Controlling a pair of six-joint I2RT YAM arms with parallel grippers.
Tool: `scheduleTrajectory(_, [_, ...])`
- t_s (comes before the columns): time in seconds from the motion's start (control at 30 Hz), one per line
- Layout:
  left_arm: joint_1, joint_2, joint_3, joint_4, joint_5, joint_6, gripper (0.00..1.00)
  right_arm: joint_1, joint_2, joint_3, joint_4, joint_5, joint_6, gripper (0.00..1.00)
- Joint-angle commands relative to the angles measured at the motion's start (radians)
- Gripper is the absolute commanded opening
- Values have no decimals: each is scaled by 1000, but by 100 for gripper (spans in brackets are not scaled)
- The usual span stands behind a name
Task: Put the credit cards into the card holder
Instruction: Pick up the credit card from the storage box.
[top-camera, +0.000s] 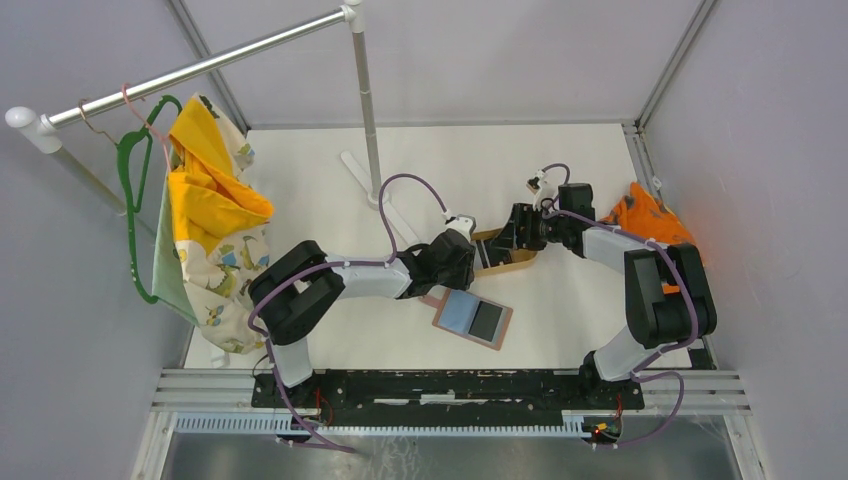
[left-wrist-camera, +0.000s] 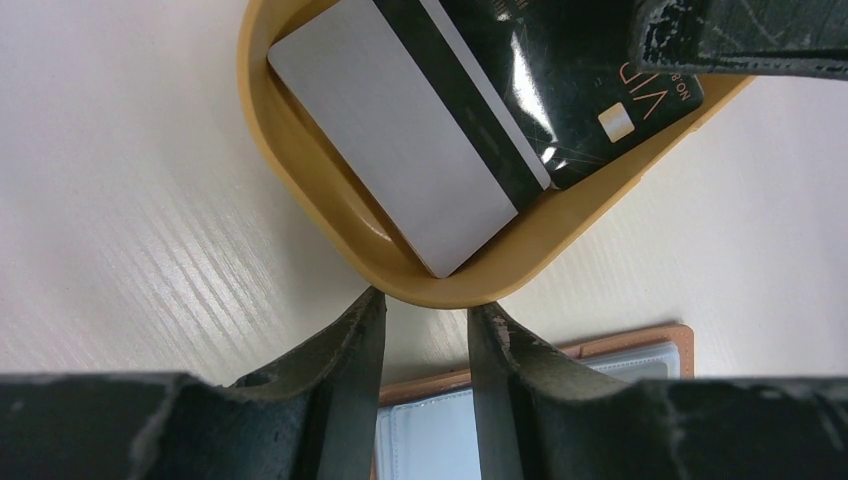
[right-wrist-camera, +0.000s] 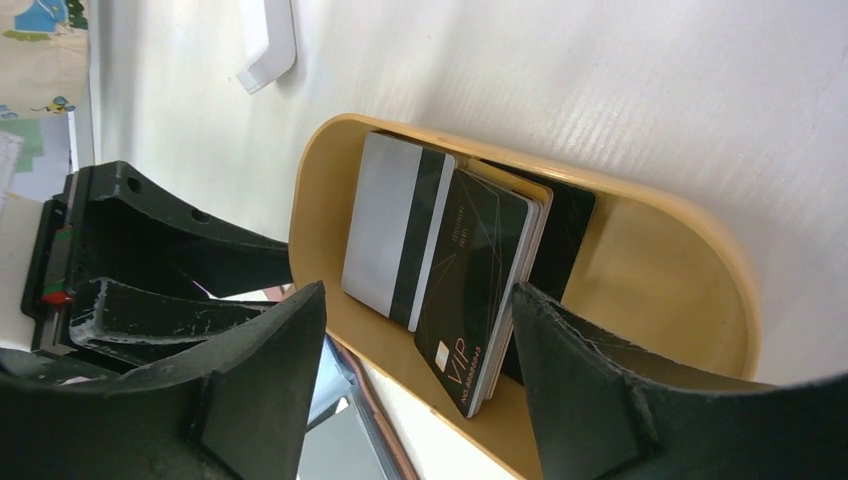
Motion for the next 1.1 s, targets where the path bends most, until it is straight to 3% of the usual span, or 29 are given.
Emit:
scheduleTrajectory(0.0, [0, 0, 46, 44, -3, 39, 42, 3, -26, -10, 50, -85, 31, 71])
scheduleTrajectory(0.23, [-1, -3, 45, 43, -1, 40, 42, 2, -15, -13, 59, -96, 35, 65])
scheduleTrajectory(0.5, [0, -3, 44, 43, -1, 41, 42, 2, 0, -21, 85, -134, 55, 52])
scheduleTrajectory(1.07, [0, -2, 44, 43, -1, 41, 41, 2, 54, -33, 124, -182, 88, 45])
